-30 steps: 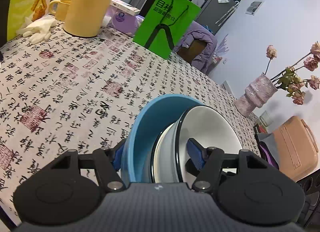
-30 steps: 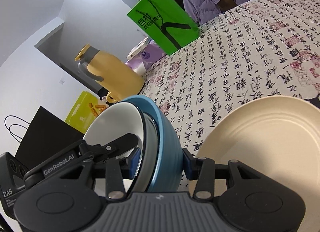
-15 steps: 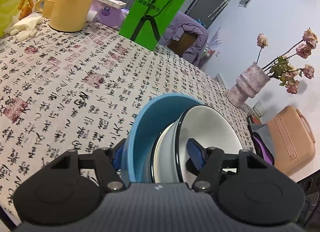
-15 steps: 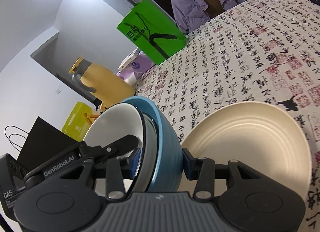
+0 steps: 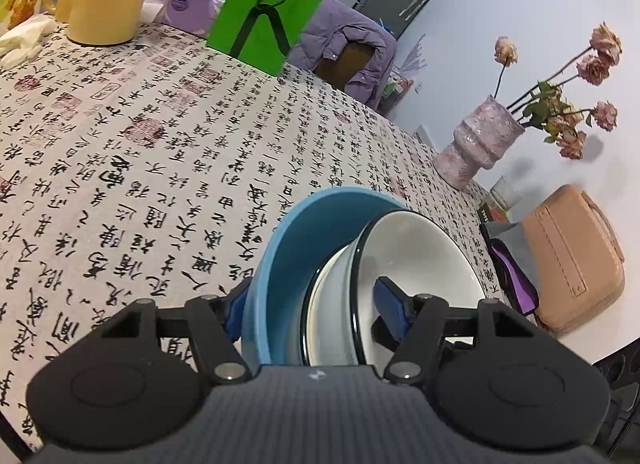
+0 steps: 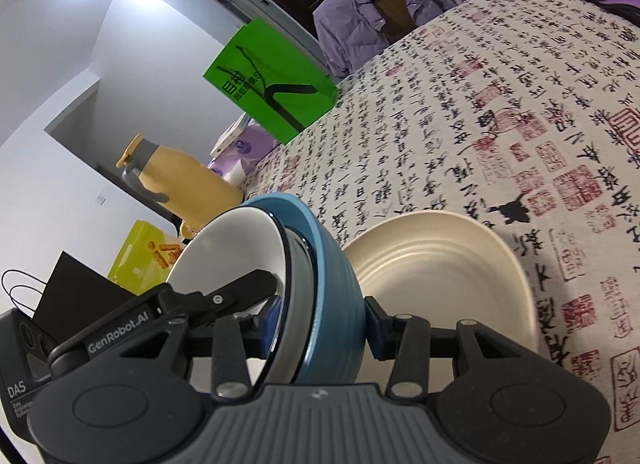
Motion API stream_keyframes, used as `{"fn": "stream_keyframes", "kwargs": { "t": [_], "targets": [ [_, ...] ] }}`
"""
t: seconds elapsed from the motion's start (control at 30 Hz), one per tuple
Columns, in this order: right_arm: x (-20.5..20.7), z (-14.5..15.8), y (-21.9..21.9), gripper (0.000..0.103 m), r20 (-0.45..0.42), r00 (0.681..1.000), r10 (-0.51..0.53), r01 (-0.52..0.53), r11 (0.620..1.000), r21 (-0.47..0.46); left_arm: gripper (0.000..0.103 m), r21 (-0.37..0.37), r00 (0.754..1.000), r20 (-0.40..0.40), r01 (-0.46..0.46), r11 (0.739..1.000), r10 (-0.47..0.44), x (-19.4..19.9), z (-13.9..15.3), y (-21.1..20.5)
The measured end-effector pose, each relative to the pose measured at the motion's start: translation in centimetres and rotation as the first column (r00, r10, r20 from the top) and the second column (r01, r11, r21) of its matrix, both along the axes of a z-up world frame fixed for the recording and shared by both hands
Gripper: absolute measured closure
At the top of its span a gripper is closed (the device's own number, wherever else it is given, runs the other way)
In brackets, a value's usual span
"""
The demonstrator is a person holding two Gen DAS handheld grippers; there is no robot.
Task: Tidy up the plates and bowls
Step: 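Carry the blue bowl stack over the cream plate stack with both grippers, then lower the bowl stack onto the cream plates and open both grippers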
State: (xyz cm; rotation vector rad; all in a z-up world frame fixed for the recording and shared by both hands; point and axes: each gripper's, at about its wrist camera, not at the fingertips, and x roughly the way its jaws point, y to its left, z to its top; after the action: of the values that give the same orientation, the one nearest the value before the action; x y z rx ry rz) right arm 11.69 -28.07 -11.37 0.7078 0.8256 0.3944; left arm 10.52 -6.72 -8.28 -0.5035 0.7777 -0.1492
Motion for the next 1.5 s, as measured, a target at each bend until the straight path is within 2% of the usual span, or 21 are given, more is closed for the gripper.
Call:
{"fn": "stream_keyframes", "kwargs": {
  "t": [0.43, 0.9, 1.17, 1.33, 1.5],
  "targets": [
    [0.2, -2.1, -2.0, 0.060, -0.035, 0.999, -0.030, 0.030, 1.000, -0.007, 0.039, -0.003, 0.998, -0.041, 0.037, 0.999, -0.037, 1.3, -2.1, -1.9],
    [0.7, -2.8, -2.4, 0.061, -0.018, 0.999, -0.044, 0.043, 0.996, -0.083, 0.039, -0.021, 0.996, -0.071, 0.058, 0.998, -0.059, 2.5, -4.0, -2.5],
    [0.9, -3.0, -2.4, 0.061, 0.008, 0.999, -0.038, 0.039, 0.994, -0.104, 0.039, -0.007, 0.996, -0.057, 0.065, 0.998, -0.066, 2.4, -4.1, -2.6],
    [0.6, -2.5, -2.7, 0.060, 0.052, 0.998, -0.038, 0.044, 0.992, -0.117, 0.026, 0.035, 0.998, -0.013, 0.058, 0.998, -0.058, 1.9, -3.5, -2.8],
    [0.0, -1.6, -3.1, 0.043, 0.108, 0.993, -0.041, 0.057, 0.986, -0.155, 0.010, 0.027, 0.999, 0.007, 0.047, 0.999, -0.048, 1.5, -3.0, -2.2]
  ]
}}
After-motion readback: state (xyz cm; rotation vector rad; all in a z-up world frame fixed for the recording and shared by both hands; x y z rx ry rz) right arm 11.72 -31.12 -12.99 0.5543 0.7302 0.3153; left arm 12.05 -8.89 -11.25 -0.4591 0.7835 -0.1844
